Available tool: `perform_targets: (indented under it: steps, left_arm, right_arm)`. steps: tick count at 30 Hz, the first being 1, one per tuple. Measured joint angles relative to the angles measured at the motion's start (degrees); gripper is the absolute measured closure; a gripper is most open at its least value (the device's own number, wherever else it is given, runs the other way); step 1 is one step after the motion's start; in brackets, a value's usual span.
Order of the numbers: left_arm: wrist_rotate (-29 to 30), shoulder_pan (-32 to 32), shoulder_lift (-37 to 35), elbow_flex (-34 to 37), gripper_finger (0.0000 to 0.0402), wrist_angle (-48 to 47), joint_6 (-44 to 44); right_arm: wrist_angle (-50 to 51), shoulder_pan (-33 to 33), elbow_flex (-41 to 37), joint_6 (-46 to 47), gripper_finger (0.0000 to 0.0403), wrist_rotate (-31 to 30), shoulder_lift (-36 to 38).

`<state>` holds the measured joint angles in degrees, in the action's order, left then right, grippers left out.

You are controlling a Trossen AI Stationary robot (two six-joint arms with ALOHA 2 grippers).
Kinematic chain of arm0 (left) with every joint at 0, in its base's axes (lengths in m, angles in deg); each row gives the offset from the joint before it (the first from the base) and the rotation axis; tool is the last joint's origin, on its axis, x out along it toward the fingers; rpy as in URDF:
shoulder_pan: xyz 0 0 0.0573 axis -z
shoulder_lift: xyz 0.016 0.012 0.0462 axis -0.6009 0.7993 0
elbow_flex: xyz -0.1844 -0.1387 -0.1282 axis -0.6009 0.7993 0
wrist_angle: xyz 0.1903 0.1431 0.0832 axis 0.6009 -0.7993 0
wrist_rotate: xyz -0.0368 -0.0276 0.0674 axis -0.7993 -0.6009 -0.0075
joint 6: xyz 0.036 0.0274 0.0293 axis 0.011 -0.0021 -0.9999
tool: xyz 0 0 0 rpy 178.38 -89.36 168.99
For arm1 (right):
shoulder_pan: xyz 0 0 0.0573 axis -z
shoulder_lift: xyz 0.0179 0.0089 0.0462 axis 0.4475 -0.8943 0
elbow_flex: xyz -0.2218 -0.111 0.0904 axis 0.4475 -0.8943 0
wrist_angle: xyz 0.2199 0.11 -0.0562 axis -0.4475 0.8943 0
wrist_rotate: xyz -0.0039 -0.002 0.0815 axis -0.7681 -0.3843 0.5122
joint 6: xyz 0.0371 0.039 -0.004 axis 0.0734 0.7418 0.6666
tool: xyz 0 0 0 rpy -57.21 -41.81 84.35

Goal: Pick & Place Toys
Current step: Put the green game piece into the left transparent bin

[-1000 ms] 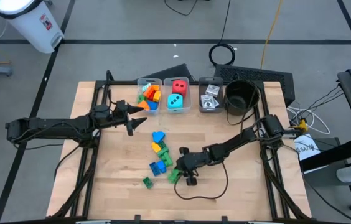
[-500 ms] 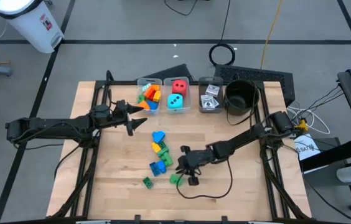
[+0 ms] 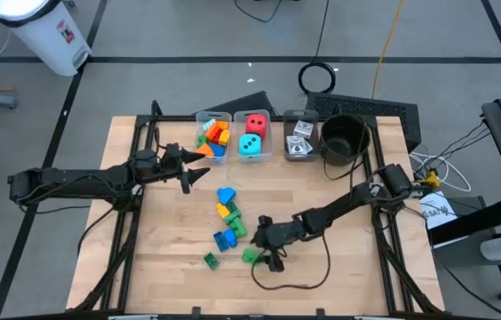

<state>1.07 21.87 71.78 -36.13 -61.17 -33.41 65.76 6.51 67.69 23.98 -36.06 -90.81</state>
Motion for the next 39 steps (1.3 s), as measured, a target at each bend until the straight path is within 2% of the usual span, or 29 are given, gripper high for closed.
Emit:
perform_targets:
  steps: [3, 6, 9, 19, 24, 30, 39]
  left_arm:
    - [0.0, 0.0, 0.0, 0.0, 0.0101, 0.0, 0.4]
    - [0.0, 0.0, 0.0, 0.0, 0.0096, 0.0, 0.5]
    - [0.0, 0.0, 0.0, 0.0, 0.0088, 0.0, 0.5]
    - [0.0, 0.0, 0.0, 0.0, 0.0071, 0.0, 0.4]
    - [0.0, 0.0, 0.0, 0.0, 0.0079, 0.0, 0.5]
    - [0.0, 0.0, 0.0, 0.0, 0.0092, 0.0, 0.6]
    - [0.0, 0.2, 0.0, 0.0, 0.0098, 0.2, 0.9]
  right_arm:
    - [2.0, 1.1, 0.0, 0.8, 0.0108, -1.5, -1.0]
    - [6.3, 2.3, 0.1, 0.7, 0.0107, -5.2, -0.6]
    - [10.3, 3.4, 0.2, 0.7, 0.0117, -7.7, 0.5]
    - [13.9, 5.5, -0.1, -0.8, 0.0150, -9.5, 4.2]
    - [12.3, 4.6, -0.1, 0.5, 0.0156, -8.9, 4.5]
    - [10.7, 3.1, -0.1, -2.2, 0.0156, -9.2, 2.4]
    - [7.4, 5.0, -0.1, -5.0, 0.0157, -9.3, -1.4]
